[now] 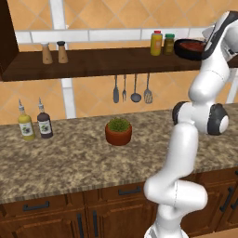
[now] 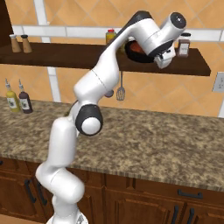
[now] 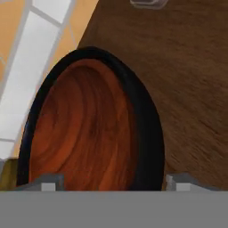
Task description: Pick up the bowls on the counter and stack them on top of one another in the open cabinet. Place the smaller bowl on top of the larger bowl.
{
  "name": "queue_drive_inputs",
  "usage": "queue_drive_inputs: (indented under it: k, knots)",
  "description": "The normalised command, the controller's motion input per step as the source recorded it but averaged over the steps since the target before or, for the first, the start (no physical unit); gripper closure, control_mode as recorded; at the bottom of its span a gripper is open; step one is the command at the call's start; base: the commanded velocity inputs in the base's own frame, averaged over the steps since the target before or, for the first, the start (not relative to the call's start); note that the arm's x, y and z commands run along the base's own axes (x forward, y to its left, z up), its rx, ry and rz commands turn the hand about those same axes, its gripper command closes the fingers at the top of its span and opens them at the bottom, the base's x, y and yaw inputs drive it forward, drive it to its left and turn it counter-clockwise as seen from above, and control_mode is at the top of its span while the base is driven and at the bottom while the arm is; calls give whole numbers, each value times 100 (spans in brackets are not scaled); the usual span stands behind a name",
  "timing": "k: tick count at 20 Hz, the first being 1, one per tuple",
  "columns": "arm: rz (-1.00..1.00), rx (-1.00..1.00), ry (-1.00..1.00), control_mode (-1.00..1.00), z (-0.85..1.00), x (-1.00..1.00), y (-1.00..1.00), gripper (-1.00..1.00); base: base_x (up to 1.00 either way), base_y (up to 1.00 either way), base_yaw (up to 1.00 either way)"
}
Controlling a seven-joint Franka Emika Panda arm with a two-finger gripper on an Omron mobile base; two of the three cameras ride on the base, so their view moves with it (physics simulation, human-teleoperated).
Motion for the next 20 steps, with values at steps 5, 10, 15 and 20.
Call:
queue_drive_inputs:
  k: [5,10,15,20]
  knots:
    - [0,0,-23,-100,2,-36,1,-100,0,0,0]
    - [0,-1,-20,-100,-16,-86,0,-100,0,0,0]
    - [0,-20,-25,-100,-100,-100,-4,-100,0,0,0]
    - [0,-14,-13,-100,-100,-100,-64,-100,0,0,0]
